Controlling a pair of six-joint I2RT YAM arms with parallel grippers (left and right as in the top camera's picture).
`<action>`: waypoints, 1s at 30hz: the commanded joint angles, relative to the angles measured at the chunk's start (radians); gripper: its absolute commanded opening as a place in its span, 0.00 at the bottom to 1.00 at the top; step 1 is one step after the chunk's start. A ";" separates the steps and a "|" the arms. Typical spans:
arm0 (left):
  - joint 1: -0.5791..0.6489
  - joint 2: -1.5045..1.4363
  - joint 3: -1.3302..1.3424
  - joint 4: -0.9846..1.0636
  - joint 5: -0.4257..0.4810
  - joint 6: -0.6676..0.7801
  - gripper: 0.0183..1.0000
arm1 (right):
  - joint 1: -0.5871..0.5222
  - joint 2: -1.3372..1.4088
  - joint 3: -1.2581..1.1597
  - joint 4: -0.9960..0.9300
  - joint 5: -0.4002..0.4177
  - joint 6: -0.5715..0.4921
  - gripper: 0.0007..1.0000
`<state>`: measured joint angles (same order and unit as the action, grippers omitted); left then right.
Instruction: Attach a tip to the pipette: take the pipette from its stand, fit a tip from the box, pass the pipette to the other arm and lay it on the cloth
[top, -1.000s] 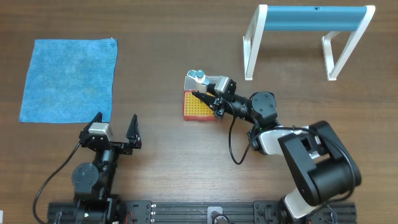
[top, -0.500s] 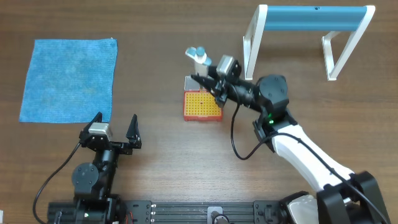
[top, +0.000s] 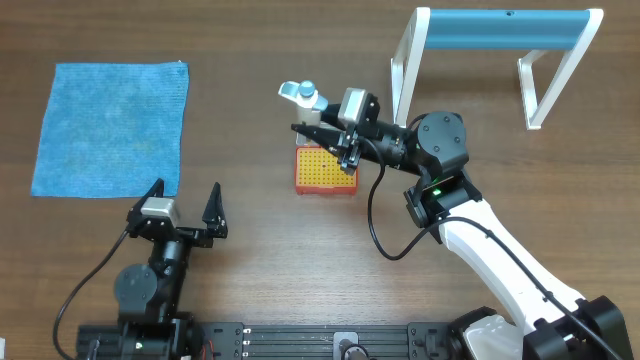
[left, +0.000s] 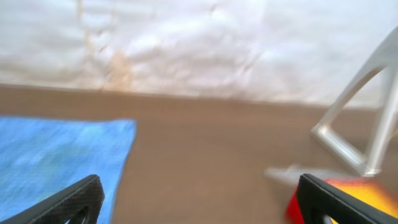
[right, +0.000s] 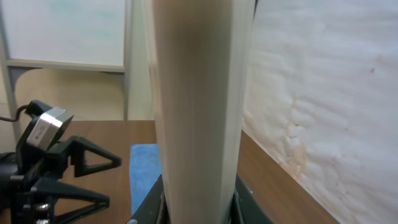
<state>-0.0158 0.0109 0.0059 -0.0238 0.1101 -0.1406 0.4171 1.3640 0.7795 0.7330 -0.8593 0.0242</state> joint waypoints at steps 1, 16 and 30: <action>0.003 -0.008 0.000 0.054 0.341 -0.205 1.00 | 0.019 -0.012 0.021 0.008 -0.080 0.005 0.08; 0.003 0.170 0.199 0.578 0.698 -0.431 1.00 | -0.016 -0.012 0.021 -0.142 -0.323 0.012 0.08; -0.143 1.156 0.619 1.080 1.241 -0.409 0.96 | 0.023 -0.012 0.021 -0.135 -0.406 0.001 0.08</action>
<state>-0.0944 1.0859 0.5797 0.9577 1.2781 -0.5476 0.4259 1.3628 0.7856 0.5926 -1.3037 0.0242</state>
